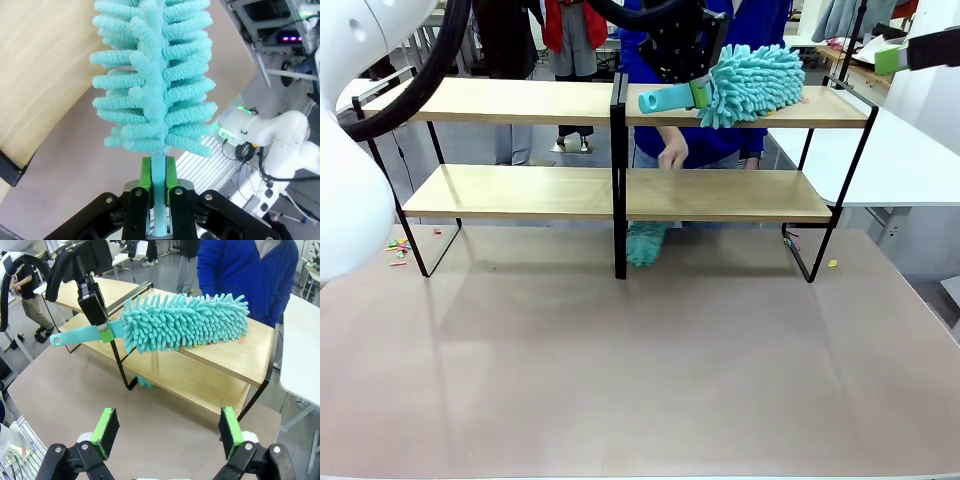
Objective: Clean the shelves.
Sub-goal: Clean another randomly selected level of the Shelf with the Duster.
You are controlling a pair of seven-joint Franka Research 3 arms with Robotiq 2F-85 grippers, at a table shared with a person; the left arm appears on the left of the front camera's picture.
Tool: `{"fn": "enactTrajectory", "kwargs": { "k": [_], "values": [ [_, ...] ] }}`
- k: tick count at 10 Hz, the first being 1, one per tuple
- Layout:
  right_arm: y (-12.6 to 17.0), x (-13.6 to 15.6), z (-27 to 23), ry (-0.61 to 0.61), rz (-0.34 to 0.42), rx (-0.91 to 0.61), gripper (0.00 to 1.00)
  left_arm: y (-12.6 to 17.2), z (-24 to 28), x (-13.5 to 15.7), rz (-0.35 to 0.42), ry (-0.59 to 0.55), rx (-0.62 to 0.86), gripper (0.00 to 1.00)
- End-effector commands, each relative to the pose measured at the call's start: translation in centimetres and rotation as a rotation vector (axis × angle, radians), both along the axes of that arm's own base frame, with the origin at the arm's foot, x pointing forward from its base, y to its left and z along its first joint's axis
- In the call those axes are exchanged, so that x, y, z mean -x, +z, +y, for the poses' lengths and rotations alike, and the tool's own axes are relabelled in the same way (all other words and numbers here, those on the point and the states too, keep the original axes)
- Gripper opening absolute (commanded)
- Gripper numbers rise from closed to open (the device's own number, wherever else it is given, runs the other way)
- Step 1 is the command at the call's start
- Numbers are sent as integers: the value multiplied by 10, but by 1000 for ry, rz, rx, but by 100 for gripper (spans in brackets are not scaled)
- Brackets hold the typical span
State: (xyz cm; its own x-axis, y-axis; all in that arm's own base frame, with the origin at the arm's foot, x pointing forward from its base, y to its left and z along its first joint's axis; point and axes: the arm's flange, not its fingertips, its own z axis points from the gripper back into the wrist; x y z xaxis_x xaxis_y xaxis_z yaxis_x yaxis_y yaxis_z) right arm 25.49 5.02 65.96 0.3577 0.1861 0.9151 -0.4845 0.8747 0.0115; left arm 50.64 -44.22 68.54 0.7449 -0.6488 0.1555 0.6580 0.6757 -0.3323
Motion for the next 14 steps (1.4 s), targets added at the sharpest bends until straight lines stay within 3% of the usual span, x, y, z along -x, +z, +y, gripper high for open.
{"fn": "enactTrajectory", "kwargs": {
  "k": [1, 4, 5, 7, 11, 14],
  "values": [
    [-1, -1, 0, -1, 1, -2, 100, 74, -41, -60, 5, -196, -11, 12],
    [-1, -1, 0, -1, 1, -2, 100, 73, -21, -41, 36, -576, -23, 12],
    [-1, -1, 0, -1, 1, -2, 100, 75, -13, -34, 65, -648, 10, 12],
    [-1, -1, 0, -1, 1, -2, 100, 83, 2, -30, 71, -658, 63, 12],
    [-1, -1, 0, -1, 1, -2, 100, 82, 28, -35, 77, -575, 61, 12],
    [-1, -1, 0, -1, 1, -2, 100, 87, 120, -23, 80, -462, -1, 12]
  ]
}}
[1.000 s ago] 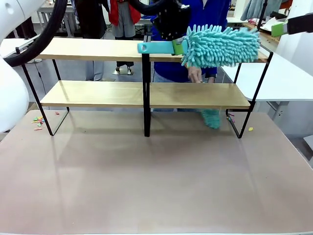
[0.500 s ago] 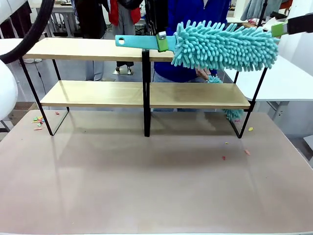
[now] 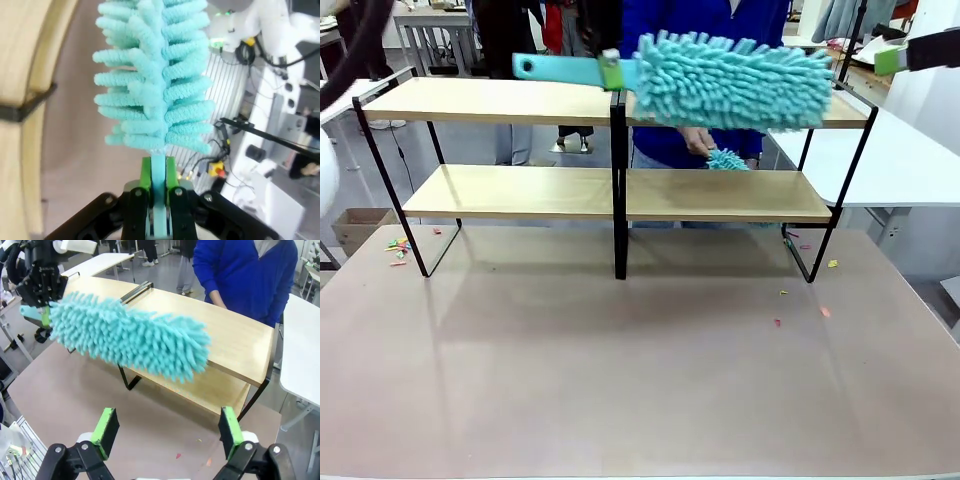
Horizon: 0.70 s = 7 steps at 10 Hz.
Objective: Clean the shelves.
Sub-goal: Clean another randomly selected level of the Shelf with the Duster.
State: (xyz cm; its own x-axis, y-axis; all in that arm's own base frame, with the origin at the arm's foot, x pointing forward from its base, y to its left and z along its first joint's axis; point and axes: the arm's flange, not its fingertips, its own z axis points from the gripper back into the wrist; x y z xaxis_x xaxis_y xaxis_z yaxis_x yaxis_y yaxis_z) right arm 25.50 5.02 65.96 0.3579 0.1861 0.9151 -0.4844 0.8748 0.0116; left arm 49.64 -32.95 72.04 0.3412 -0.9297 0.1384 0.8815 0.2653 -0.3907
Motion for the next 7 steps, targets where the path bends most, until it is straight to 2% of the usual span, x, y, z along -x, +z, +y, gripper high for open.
{"fn": "enactTrajectory", "kwargs": {
  "k": [1, 2, 3, 5, 6, 7],
  "values": [
    [-1, -1, 0, -1, 1, -2, 100, 54, 53, -21, 23, 114, -20, 12],
    [-1, -1, 0, -1, 1, -2, 100, 55, 100, -3, 57, 206, 50, 12],
    [-1, -1, 0, -1, 1, -2, 100, 55, 140, 13, 16, 360, 111, 12],
    [-1, -1, 0, -1, 1, -2, 100, 51, 217, 34, -17, 790, 178, 12],
    [-1, -1, 0, -1, 1, -2, 100, 46, 266, 47, -3, 981, 225, 12],
    [-1, -1, 0, -1, 1, -2, 100, 43, 306, 66, -5, 1118, 248, 12]
  ]
}}
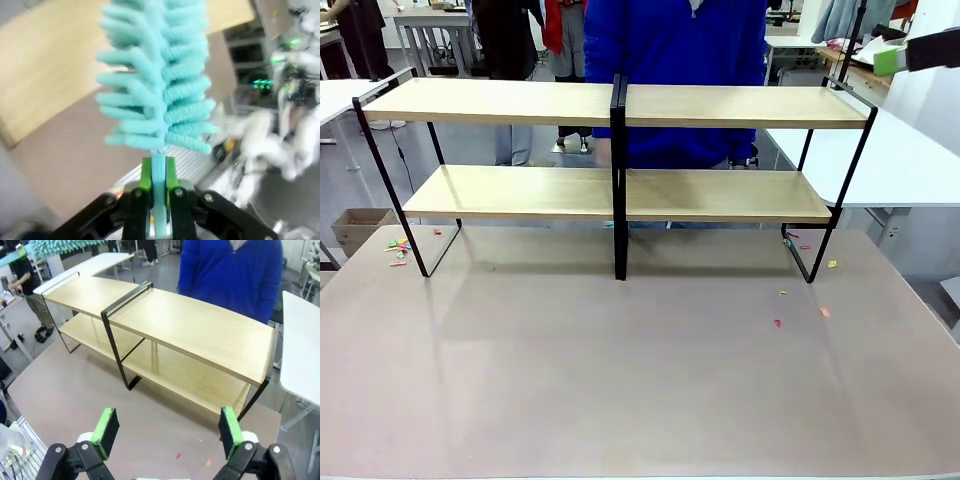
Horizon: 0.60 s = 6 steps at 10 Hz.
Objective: Clean the shelves.
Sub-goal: Clean another randomly selected level of the Shelf with the Duster.
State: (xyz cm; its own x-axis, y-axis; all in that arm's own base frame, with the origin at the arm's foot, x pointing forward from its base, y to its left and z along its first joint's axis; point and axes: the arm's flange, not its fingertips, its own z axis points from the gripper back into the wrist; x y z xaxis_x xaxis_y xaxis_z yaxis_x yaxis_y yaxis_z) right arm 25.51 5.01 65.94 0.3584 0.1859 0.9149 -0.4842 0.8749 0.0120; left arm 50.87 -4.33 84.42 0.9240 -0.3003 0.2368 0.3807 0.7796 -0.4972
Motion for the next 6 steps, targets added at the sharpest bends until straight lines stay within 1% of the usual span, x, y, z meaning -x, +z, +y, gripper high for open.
{"fn": "enactTrajectory", "kwargs": {
  "k": [1, 2, 3, 4, 5, 6],
  "values": [
    [-1, 0, 0, -1, 0, -2, 100, -93, 45, 99, -34, 379, 86, 12],
    [-1, 0, 0, -1, 0, -2, 100, -101, 51, 116, -35, 364, 92, 12],
    [-1, 0, 0, -1, 0, -2, 100, -122, 50, 126, 76, 387, 50, 12],
    [-1, 0, 0, -1, 0, -2, 100, -139, 43, 135, 299, 342, -116, 12],
    [-1, 0, 0, -1, 0, -2, 100, -150, 40, 150, 456, 314, -203, 12],
    [-1, 0, 0, -1, 0, -2, 100, -154, 39, 169, 580, 316, -321, 12]
  ]
}}
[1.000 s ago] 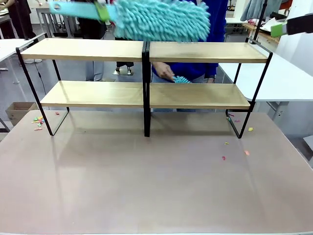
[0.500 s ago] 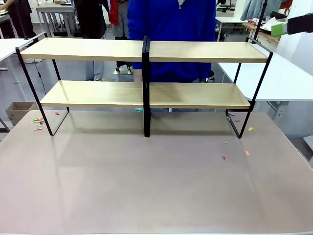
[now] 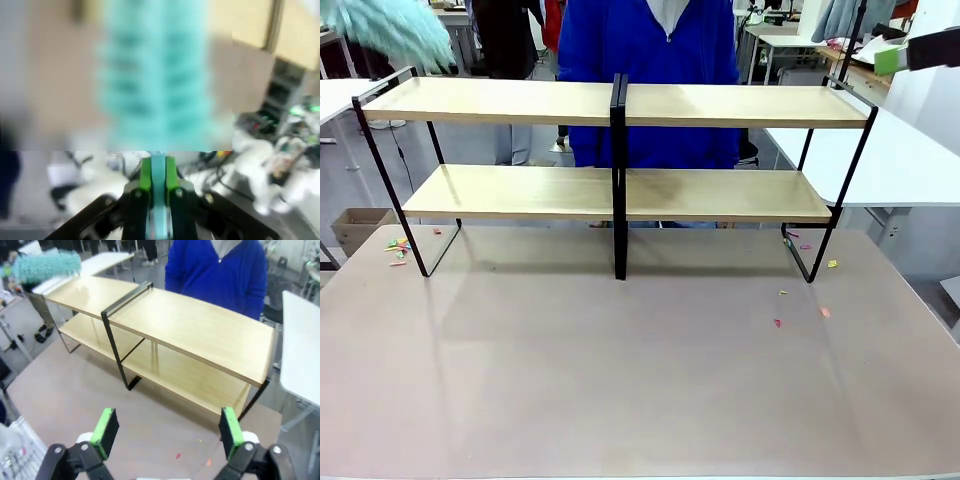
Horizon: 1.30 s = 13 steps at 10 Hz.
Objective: Clean the shelves.
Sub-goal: Clean another randomly selected level of the Shelf with the Duster.
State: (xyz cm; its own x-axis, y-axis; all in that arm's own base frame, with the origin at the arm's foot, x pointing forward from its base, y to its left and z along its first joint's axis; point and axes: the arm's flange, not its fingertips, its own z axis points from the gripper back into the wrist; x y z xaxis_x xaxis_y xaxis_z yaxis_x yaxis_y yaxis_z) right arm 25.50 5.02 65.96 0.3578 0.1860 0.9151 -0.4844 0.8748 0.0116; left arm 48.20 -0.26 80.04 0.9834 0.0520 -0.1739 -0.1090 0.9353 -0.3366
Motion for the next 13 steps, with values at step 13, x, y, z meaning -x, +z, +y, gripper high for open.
{"fn": "enactTrajectory", "kwargs": {
  "k": [13],
  "values": [
    [-1, -1, 0, -1, 1, -2, 100, -103, 56, 225, -723, -271, 185, 12]
  ]
}}
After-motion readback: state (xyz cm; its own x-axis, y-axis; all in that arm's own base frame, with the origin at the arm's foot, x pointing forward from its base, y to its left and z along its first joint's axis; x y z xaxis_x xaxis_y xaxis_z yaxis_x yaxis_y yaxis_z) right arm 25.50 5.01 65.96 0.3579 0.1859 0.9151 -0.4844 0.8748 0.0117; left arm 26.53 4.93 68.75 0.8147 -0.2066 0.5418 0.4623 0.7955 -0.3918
